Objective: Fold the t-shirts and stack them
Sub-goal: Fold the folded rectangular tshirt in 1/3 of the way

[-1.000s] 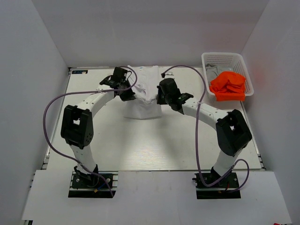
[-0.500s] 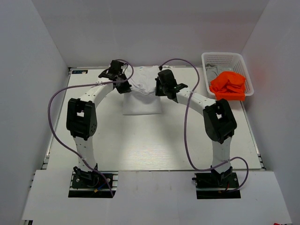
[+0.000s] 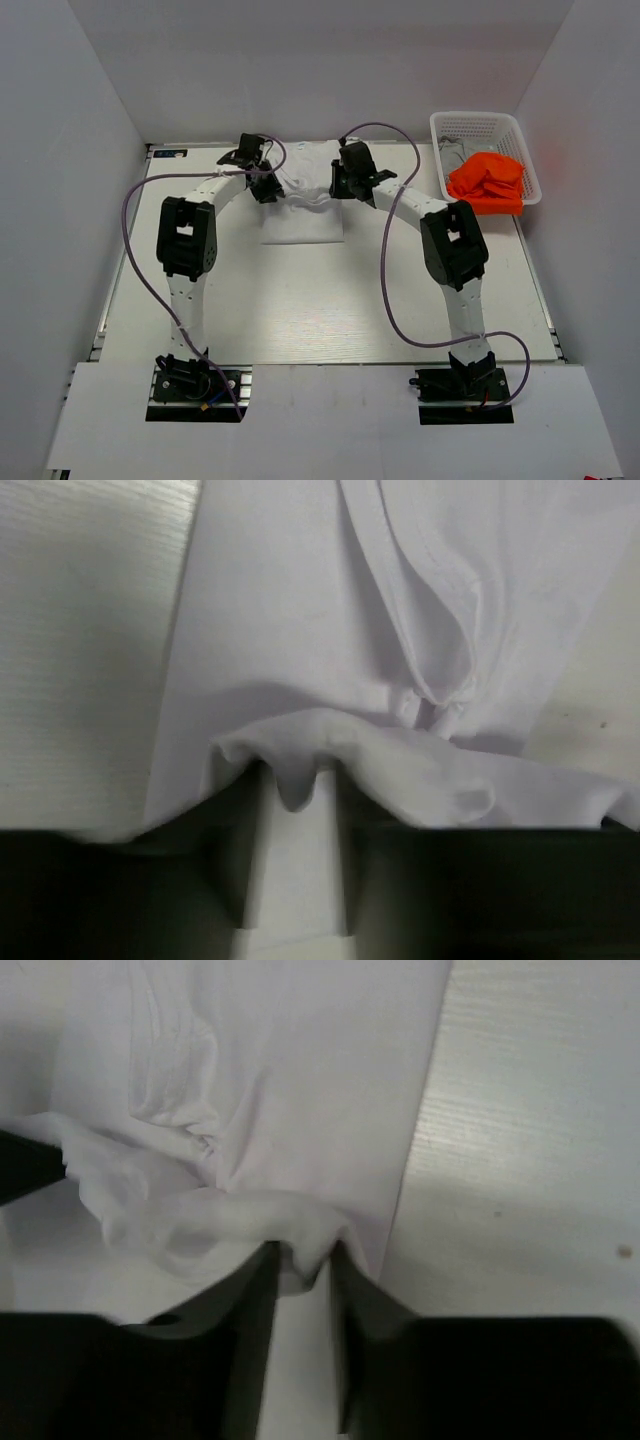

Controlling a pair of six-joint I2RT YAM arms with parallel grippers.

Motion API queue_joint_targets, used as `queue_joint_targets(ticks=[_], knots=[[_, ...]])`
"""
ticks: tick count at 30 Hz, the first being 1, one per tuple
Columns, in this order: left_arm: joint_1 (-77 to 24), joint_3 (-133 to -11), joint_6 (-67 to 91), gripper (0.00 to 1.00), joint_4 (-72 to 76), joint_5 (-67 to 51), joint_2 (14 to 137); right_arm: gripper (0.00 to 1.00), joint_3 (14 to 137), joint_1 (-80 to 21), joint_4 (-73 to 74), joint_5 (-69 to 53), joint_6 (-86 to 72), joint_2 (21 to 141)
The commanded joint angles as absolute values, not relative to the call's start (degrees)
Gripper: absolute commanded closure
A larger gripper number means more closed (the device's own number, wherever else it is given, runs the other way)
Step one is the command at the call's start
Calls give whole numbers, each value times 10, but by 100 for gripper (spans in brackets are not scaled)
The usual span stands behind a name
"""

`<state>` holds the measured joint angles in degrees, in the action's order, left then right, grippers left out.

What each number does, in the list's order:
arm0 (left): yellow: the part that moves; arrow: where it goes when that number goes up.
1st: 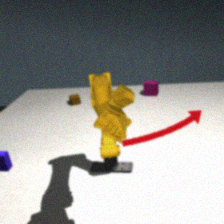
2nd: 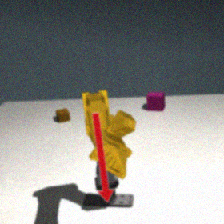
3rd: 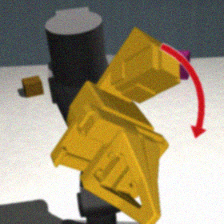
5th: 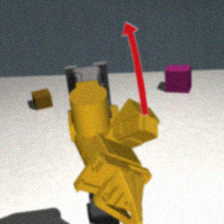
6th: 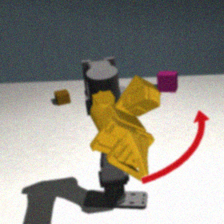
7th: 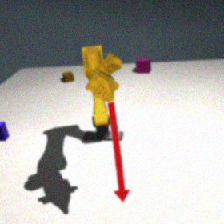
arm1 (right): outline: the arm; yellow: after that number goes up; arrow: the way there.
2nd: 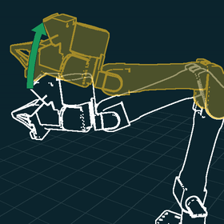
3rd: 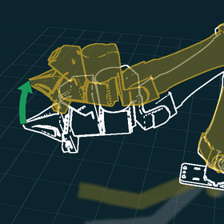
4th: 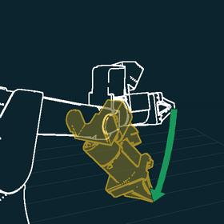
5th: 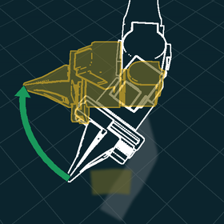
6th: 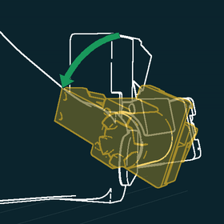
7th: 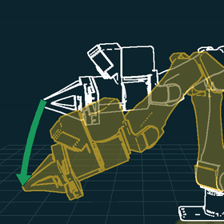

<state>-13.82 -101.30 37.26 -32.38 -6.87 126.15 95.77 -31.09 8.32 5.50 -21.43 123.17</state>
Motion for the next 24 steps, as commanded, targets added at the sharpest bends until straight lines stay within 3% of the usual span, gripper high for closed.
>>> queue_joint_targets(ticks=[1,2,3,5,10,14,19,24], knots=[[-121,-1070,376,45,-306,-77,1258,62,1033,-298,98,20,-183,1260],[-114,-1100,376,21,-314,-72,1266,55,1054,-297,108,20,-172,1269],[-114,-1114,376,14,-321,-72,1267,40,1063,-294,110,9,-167,1269],[-108,-1132,370,0,-337,-62,1267,33,1058,-294,103,8,-156,1247],[-108,-1007,364,0,-302,-77,1177,10,956,-297,64,-25,-166,1167],[-121,-915,345,0,-308,-54,1123,10,821,-298,29,-67,-191,1112],[-121,-804,339,0,-277,-75,1064,10,787,-308,8,-135,-168,1076],[-127,-787,339,0,-209,-155,1055,10,751,-323,-33,-190,-166,1073]])
